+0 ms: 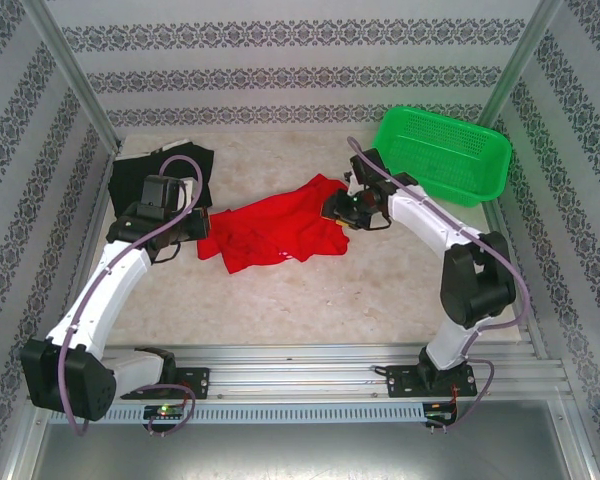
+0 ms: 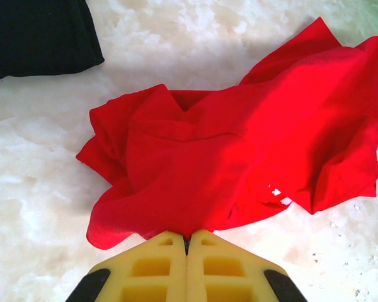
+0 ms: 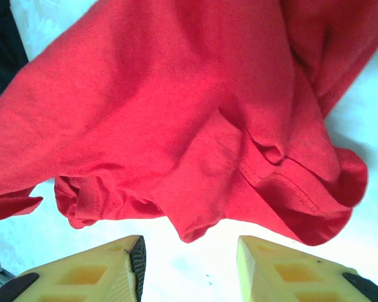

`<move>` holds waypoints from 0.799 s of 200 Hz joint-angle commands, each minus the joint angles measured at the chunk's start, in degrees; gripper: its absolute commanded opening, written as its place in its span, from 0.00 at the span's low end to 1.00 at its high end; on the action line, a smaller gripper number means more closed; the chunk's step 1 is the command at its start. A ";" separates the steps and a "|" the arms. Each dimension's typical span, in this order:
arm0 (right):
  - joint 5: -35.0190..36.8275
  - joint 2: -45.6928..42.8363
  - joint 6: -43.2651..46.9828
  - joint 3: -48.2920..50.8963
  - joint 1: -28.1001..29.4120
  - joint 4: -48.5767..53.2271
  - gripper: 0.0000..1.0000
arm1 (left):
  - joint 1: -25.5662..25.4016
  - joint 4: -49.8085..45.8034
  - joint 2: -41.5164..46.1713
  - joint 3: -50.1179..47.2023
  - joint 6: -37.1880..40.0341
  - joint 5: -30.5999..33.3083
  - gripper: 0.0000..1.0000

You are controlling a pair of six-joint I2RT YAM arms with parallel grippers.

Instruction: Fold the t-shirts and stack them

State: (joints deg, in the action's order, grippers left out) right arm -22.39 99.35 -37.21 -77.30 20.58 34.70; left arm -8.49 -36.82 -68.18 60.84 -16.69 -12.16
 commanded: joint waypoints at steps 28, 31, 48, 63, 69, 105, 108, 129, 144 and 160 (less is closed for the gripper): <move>-0.87 6.35 -2.18 -1.16 1.25 -1.82 0.45 | 0.58 0.73 -1.08 2.41 1.16 -0.71 0.00; -1.14 6.72 -2.62 -1.19 1.35 -2.01 0.45 | 0.58 0.78 -1.14 2.44 1.18 -0.67 0.00; -2.13 7.91 -5.61 -0.50 2.15 -4.13 0.45 | 0.58 0.56 -0.91 2.27 1.22 -0.51 0.00; -2.00 8.21 -8.72 0.47 2.70 -5.63 0.46 | 0.58 0.35 -0.49 2.24 1.39 -0.32 0.00; -2.04 8.14 -10.24 1.14 2.84 -6.73 0.46 | 0.63 0.42 -0.35 2.17 1.23 -0.32 0.00; -0.66 8.65 -17.35 4.09 3.41 -13.31 0.44 | 0.63 0.58 0.11 1.50 1.04 -0.49 0.00; -0.64 8.81 -17.94 4.28 3.42 -13.94 0.43 | 0.63 0.60 0.15 1.46 1.09 -0.54 0.00; 1.14 9.69 -19.82 4.79 3.33 -14.59 0.35 | 0.60 0.36 0.33 1.38 1.37 -0.07 0.00; 3.32 9.05 -20.26 5.29 2.77 -13.75 0.25 | 0.59 0.02 0.53 1.46 1.73 0.33 0.00; 6.35 5.92 -19.92 5.88 1.86 -13.02 0.13 | 0.80 -0.53 0.92 1.74 2.17 1.12 0.00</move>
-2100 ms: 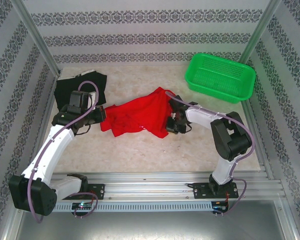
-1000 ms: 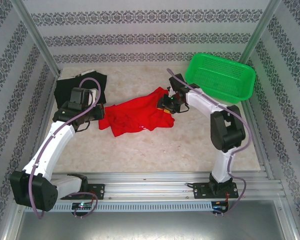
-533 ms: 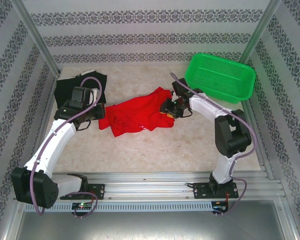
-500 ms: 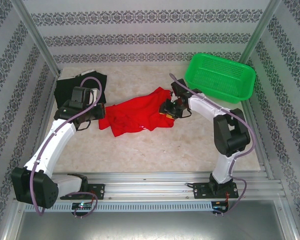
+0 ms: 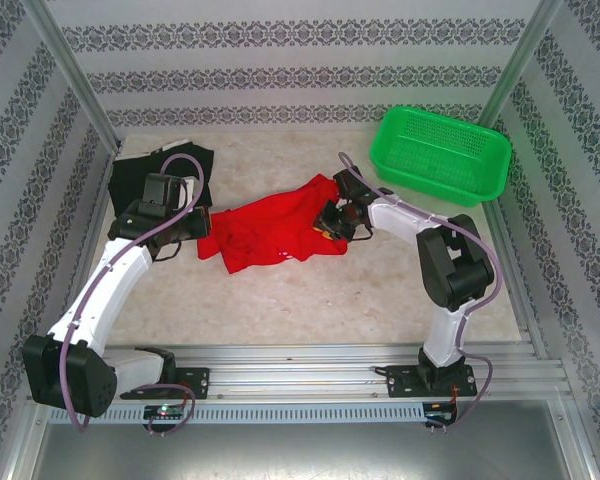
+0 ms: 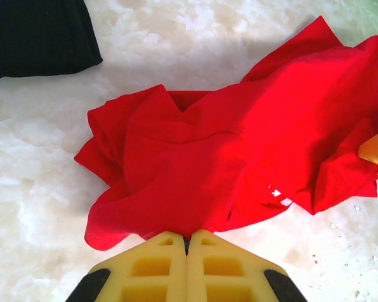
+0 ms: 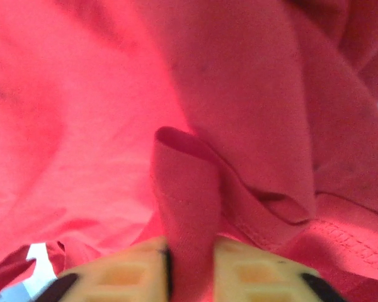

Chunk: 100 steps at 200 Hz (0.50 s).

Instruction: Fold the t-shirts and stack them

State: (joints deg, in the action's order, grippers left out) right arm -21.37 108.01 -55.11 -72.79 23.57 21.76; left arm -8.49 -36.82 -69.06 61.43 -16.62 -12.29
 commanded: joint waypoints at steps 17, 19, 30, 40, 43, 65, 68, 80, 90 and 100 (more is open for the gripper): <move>8.09 -6.46 1.04 -0.46 -1.76 3.48 0.00 | 1.91 -1.08 2.25 1.94 2.30 1.91 0.00; 8.27 -6.95 1.49 -0.78 -1.84 4.00 0.00 | 2.14 -1.13 2.32 2.05 2.27 1.99 0.00; 8.79 -9.44 3.79 -2.54 -2.26 6.89 0.00 | 3.45 -1.40 2.52 3.58 1.97 1.97 0.00; 9.08 -12.23 5.69 -4.12 -2.80 9.62 0.00 | 4.21 -2.04 2.70 6.15 2.27 2.13 0.00; 9.06 -13.14 6.24 -4.64 -2.97 10.34 0.00 | 4.33 -2.22 2.66 7.09 2.41 2.44 0.00; 8.65 -19.65 11.54 -9.84 -4.22 16.77 0.00 | 4.93 -4.11 2.36 15.43 3.98 4.71 0.00; 8.44 -20.46 12.27 -10.69 -4.52 17.56 0.00 | 4.97 -4.20 2.23 16.71 4.23 5.00 0.00; 7.92 -23.67 14.43 -13.63 -6.14 21.00 0.00 | 5.23 -4.70 1.73 21.71 5.12 6.29 0.00; 7.26 -26.32 15.69 -15.36 -8.29 22.53 0.00 | 5.54 -5.10 0.94 25.99 5.65 7.24 0.00; 5.34 -28.37 16.18 -16.70 -10.90 23.43 0.00 | 5.85 -5.26 -0.12 29.91 6.13 7.62 0.00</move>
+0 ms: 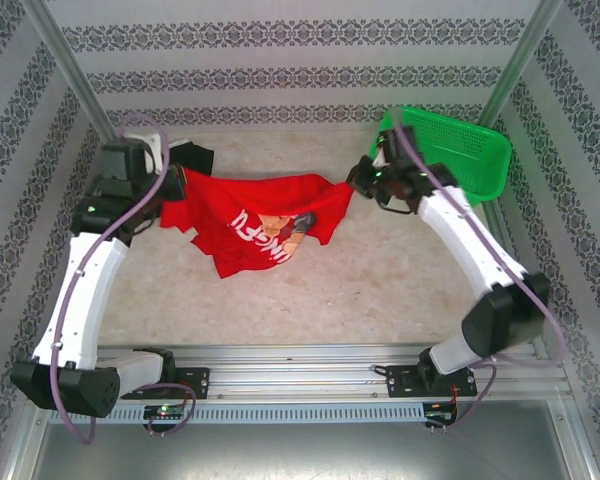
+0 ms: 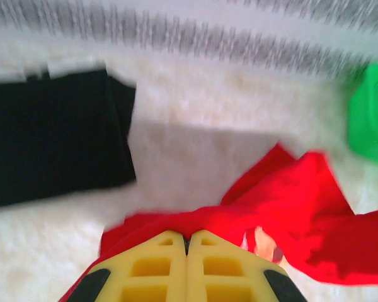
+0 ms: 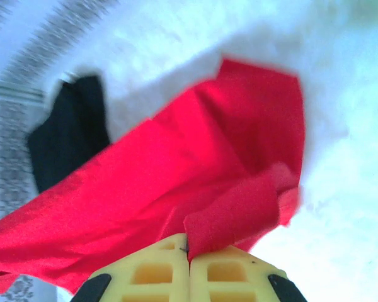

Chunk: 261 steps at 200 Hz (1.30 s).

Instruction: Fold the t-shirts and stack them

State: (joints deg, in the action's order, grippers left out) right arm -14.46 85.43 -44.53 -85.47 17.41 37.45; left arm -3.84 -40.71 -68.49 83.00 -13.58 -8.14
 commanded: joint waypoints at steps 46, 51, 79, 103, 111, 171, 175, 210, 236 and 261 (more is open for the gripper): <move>-10.06 -9.36 7.00 -11.68 -13.76 10.76 0.00 | 1.29 -1.74 -5.63 21.69 4.77 4.44 0.00; -10.65 -9.67 7.09 -12.52 -14.32 10.78 0.00 | 1.29 -1.81 -5.96 22.99 5.06 4.59 0.00; -16.65 -12.56 4.68 -16.66 -19.88 7.22 0.00 | 1.29 -1.29 -7.09 30.81 6.88 5.37 0.00; -21.79 -12.65 3.84 -20.46 -22.84 4.83 0.00 | 1.29 -0.29 -8.48 36.44 6.92 3.32 0.00; -23.50 -12.00 3.71 -21.76 -23.18 4.99 0.00 | 1.29 -0.08 -8.90 37.70 6.73 2.68 0.00; -32.90 -14.22 -0.13 -30.18 -27.55 3.53 0.00 | 1.29 5.29 -3.65 40.17 8.30 4.57 0.00; -33.31 -14.24 -0.61 -30.98 -27.99 3.66 0.00 | 1.29 5.49 -3.47 40.37 8.31 4.68 0.00; -34.01 -12.13 -3.08 -33.94 -28.80 2.30 0.00 | 1.29 6.28 -5.59 41.71 8.29 3.92 0.00; -32.57 -9.74 -4.82 -30.41 -28.41 -2.26 0.00 | 1.29 8.05 -10.62 42.61 9.62 1.75 0.00; -30.65 -3.70 -3.33 -31.48 -26.16 -3.54 0.00 | 1.29 8.32 -19.20 47.52 10.51 -0.75 0.00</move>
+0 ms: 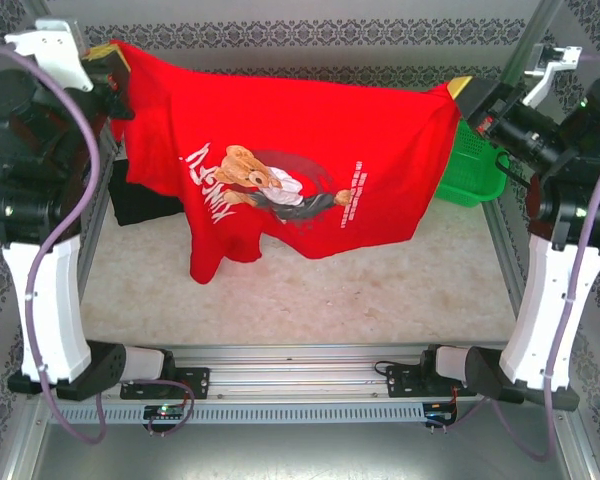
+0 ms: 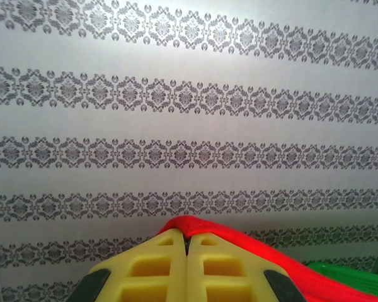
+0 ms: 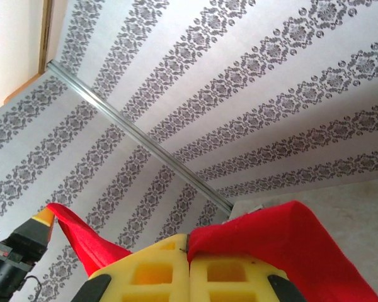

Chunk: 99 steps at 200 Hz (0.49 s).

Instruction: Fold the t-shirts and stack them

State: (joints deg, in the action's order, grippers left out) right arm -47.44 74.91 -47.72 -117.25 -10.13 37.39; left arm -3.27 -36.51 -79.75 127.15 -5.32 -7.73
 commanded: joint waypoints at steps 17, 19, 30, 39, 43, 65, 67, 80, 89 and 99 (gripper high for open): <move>3.43 13.93 0.92 -4.79 2.71 -3.37 0.00 | 0.80 4.17 -15.42 10.64 2.67 -2.60 0.00; 3.30 14.93 1.11 -5.94 2.83 -3.26 0.00 | 0.80 4.10 -16.38 11.62 2.72 -2.79 0.00; 3.57 20.95 2.17 -13.11 3.39 -1.13 0.00 | 0.81 4.43 -20.89 17.42 2.86 -3.24 0.00; 3.62 26.25 2.80 -20.32 3.75 0.83 0.00 | 1.04 5.25 -24.01 21.55 2.44 -3.70 0.00; 3.20 28.79 2.73 -23.94 3.79 1.46 0.00 | 1.14 5.71 -25.31 23.39 2.23 -4.25 0.00; 2.18 41.97 -0.38 -44.05 3.50 2.64 0.00 | 3.21 10.27 -30.80 31.04 -1.62 -6.12 0.00; 2.04 43.23 -1.15 -45.61 3.42 2.06 0.00 | 3.43 10.73 -31.23 31.57 -2.04 -6.19 0.00; 1.13 48.82 -7.97 -51.72 2.50 -4.73 0.00 | 4.75 14.46 -32.56 33.32 -3.89 -6.64 0.00; 1.56 50.44 -12.13 -51.93 1.86 -10.33 0.00 | 5.55 17.26 -32.62 33.17 -4.49 -6.73 0.00; 2.46 50.85 -14.39 -50.36 1.48 -16.27 0.00 | 6.58 20.02 -32.73 33.16 -5.41 -6.74 0.00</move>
State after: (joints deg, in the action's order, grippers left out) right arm -45.52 124.70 -52.97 -164.83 -6.90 35.22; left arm 0.34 -30.96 -115.11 156.00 -6.96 -13.74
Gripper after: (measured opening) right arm 0.069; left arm 0.050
